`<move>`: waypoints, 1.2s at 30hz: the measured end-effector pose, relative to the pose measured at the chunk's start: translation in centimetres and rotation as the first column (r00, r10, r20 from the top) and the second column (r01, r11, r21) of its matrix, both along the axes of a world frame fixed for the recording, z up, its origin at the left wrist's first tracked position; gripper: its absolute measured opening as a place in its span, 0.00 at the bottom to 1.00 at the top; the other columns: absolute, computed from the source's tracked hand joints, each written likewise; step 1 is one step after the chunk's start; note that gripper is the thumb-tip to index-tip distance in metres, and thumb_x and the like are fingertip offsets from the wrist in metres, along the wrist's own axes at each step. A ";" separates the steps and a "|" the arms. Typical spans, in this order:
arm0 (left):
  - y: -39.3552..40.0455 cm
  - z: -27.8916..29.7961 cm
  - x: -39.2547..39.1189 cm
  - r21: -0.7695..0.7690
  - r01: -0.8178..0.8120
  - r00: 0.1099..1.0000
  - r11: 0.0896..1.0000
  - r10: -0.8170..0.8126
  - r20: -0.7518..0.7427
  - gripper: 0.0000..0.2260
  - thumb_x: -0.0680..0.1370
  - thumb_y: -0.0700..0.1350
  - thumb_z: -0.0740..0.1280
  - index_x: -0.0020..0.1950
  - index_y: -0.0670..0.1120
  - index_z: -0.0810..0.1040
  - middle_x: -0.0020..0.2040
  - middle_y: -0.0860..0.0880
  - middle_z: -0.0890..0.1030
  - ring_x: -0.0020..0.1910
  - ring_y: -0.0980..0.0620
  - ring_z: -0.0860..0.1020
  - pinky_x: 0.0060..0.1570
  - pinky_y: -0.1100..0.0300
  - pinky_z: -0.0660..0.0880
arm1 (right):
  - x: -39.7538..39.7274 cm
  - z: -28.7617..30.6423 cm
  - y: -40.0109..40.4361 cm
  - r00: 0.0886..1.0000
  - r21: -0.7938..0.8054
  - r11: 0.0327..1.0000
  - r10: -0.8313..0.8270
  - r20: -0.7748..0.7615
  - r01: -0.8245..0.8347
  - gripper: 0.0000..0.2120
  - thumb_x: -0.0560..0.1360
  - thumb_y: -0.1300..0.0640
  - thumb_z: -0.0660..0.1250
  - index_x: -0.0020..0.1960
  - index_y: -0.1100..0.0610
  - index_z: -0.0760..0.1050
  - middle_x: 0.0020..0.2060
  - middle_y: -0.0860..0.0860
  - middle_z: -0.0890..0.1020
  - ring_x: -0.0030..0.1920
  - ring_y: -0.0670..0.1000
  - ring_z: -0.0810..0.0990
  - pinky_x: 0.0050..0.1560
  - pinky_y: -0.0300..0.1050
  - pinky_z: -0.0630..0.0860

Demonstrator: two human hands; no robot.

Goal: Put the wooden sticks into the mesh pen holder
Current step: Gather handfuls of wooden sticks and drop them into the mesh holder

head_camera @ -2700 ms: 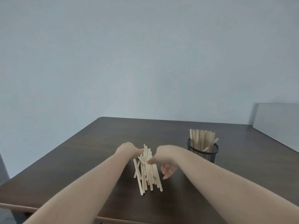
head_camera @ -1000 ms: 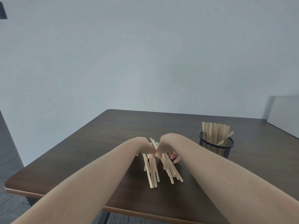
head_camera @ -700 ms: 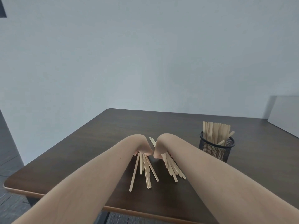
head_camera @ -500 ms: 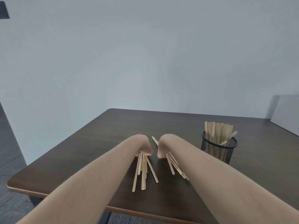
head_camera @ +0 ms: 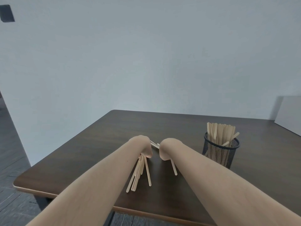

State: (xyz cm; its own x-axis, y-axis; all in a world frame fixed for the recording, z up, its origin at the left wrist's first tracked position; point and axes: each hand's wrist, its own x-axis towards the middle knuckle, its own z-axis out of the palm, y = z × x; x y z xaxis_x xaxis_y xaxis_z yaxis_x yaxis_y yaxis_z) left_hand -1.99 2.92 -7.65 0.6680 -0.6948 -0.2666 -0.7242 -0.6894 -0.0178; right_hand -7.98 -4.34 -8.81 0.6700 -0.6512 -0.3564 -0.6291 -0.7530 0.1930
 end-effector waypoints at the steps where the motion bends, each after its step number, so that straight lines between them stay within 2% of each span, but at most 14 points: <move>1: 0.0 0.0 0.0 0.002 0.001 1.000 1.000 -0.001 -0.013 0.07 0.76 0.45 0.64 0.41 0.43 0.71 0.40 0.46 0.77 0.42 0.46 0.78 0.58 0.56 0.78 | 0.0 -0.2 0.1 1.000 -0.003 1.000 0.010 0.005 -0.010 0.19 0.77 0.61 0.57 0.68 0.60 0.70 0.39 0.55 0.72 0.50 0.61 0.74 0.52 0.50 0.74; 4: -0.1 0.0 0.3 -0.001 -0.009 0.998 1.000 0.009 -0.061 0.05 0.77 0.43 0.63 0.49 0.42 0.72 0.46 0.44 0.76 0.42 0.47 0.76 0.58 0.58 0.78 | 0.1 -0.4 0.0 0.999 0.018 1.000 0.026 -0.024 -0.025 0.15 0.78 0.61 0.56 0.62 0.61 0.72 0.40 0.55 0.71 0.49 0.61 0.74 0.52 0.49 0.73; 6: -0.1 0.0 0.5 0.004 -0.029 0.996 1.000 0.029 -0.088 0.07 0.77 0.43 0.62 0.51 0.41 0.71 0.47 0.44 0.74 0.42 0.47 0.75 0.56 0.59 0.76 | -0.4 0.1 0.0 0.997 0.002 0.999 0.054 -0.059 -0.054 0.07 0.78 0.63 0.56 0.48 0.63 0.72 0.37 0.54 0.70 0.45 0.59 0.72 0.49 0.47 0.71; 8: 0.2 0.1 0.8 0.015 -0.051 0.994 0.999 0.052 -0.099 0.11 0.77 0.44 0.63 0.56 0.39 0.72 0.47 0.44 0.73 0.43 0.47 0.74 0.57 0.59 0.76 | -0.7 0.7 -0.1 0.990 -0.040 0.996 0.073 -0.122 -0.079 0.12 0.77 0.63 0.57 0.36 0.63 0.67 0.33 0.54 0.69 0.38 0.57 0.71 0.47 0.45 0.70; 12: 0.6 0.1 1.2 0.013 -0.086 0.982 0.996 0.086 -0.171 0.24 0.76 0.44 0.62 0.73 0.42 0.66 0.46 0.44 0.71 0.42 0.48 0.72 0.52 0.61 0.75 | -0.5 1.2 -0.4 0.978 -0.046 0.998 0.037 -0.205 -0.048 0.14 0.77 0.60 0.58 0.33 0.59 0.67 0.32 0.53 0.69 0.30 0.53 0.68 0.37 0.43 0.70; 14: 0.7 -0.2 1.3 0.023 -0.112 0.972 0.993 0.114 -0.204 0.23 0.77 0.44 0.61 0.73 0.42 0.66 0.46 0.44 0.71 0.40 0.49 0.72 0.51 0.62 0.75 | -0.4 1.3 -0.7 0.979 -0.017 1.000 0.003 -0.205 -0.007 0.14 0.77 0.59 0.58 0.32 0.58 0.66 0.32 0.53 0.69 0.30 0.53 0.67 0.34 0.42 0.67; 17: 0.8 -0.6 1.8 -0.019 -0.147 0.970 0.989 0.140 -0.198 0.20 0.77 0.44 0.62 0.67 0.38 0.72 0.46 0.45 0.73 0.40 0.50 0.74 0.53 0.61 0.77 | -0.3 0.8 -0.7 0.987 -0.003 0.999 -0.034 -0.157 0.034 0.14 0.77 0.59 0.58 0.32 0.58 0.65 0.32 0.53 0.68 0.39 0.57 0.70 0.42 0.43 0.70; 19: 0.9 -0.6 1.8 -0.017 -0.151 0.969 0.988 0.144 -0.198 0.20 0.77 0.44 0.62 0.67 0.37 0.71 0.45 0.45 0.73 0.37 0.51 0.73 0.52 0.62 0.77 | -0.1 0.2 -0.8 0.995 0.001 0.999 -0.040 -0.093 0.041 0.11 0.76 0.59 0.59 0.35 0.60 0.67 0.33 0.54 0.68 0.44 0.58 0.70 0.46 0.44 0.70; 21: 1.0 -0.4 1.5 -0.013 -0.145 0.971 0.989 0.140 -0.193 0.17 0.77 0.43 0.61 0.65 0.38 0.70 0.40 0.46 0.71 0.31 0.53 0.70 0.47 0.63 0.74 | -0.2 0.0 -0.6 0.999 0.007 0.999 -0.043 -0.029 0.043 0.06 0.76 0.58 0.60 0.48 0.61 0.73 0.40 0.55 0.73 0.47 0.60 0.73 0.48 0.46 0.71; 23: 1.1 -0.3 1.1 -0.012 -0.117 0.984 0.993 0.115 -0.136 0.11 0.77 0.43 0.62 0.57 0.41 0.72 0.36 0.47 0.71 0.31 0.51 0.71 0.46 0.62 0.74 | 0.0 -0.5 -0.8 0.999 0.012 0.999 -0.050 -0.006 0.050 0.20 0.76 0.59 0.59 0.67 0.58 0.70 0.58 0.57 0.76 0.57 0.61 0.76 0.53 0.47 0.73; 25: 1.1 -0.2 0.8 -0.005 -0.075 0.995 0.997 0.074 -0.071 0.07 0.77 0.45 0.62 0.50 0.41 0.72 0.35 0.47 0.73 0.37 0.48 0.76 0.50 0.60 0.76 | -0.1 -0.7 -0.6 0.998 0.025 0.998 -0.056 0.009 0.056 0.26 0.76 0.60 0.57 0.74 0.55 0.63 0.68 0.54 0.71 0.64 0.59 0.74 0.57 0.48 0.73; 30: 1.3 -0.3 0.2 0.009 -0.044 0.999 0.999 0.044 0.001 0.15 0.77 0.47 0.63 0.60 0.40 0.75 0.42 0.45 0.75 0.48 0.44 0.79 0.57 0.56 0.76 | -0.1 -0.8 0.2 0.992 0.082 0.991 -0.113 0.056 0.108 0.28 0.76 0.59 0.55 0.76 0.53 0.60 0.63 0.54 0.73 0.61 0.59 0.75 0.50 0.48 0.71; 34: 0.9 -1.9 0.0 0.015 -0.045 0.998 0.999 0.045 0.037 0.16 0.78 0.44 0.59 0.63 0.39 0.74 0.49 0.44 0.77 0.52 0.43 0.77 0.56 0.53 0.75 | -0.2 -1.5 0.4 0.968 0.149 0.970 -0.213 0.132 0.193 0.34 0.77 0.56 0.56 0.79 0.50 0.45 0.76 0.51 0.60 0.73 0.60 0.64 0.65 0.56 0.69; 36: 0.9 -2.9 0.1 -0.027 -0.107 0.993 0.994 0.108 0.041 0.19 0.77 0.40 0.58 0.67 0.39 0.70 0.61 0.43 0.75 0.60 0.42 0.75 0.55 0.53 0.74 | -0.6 -2.1 0.4 0.926 0.117 0.953 -0.299 0.229 0.279 0.31 0.74 0.56 0.61 0.75 0.54 0.57 0.70 0.54 0.68 0.69 0.59 0.68 0.63 0.52 0.71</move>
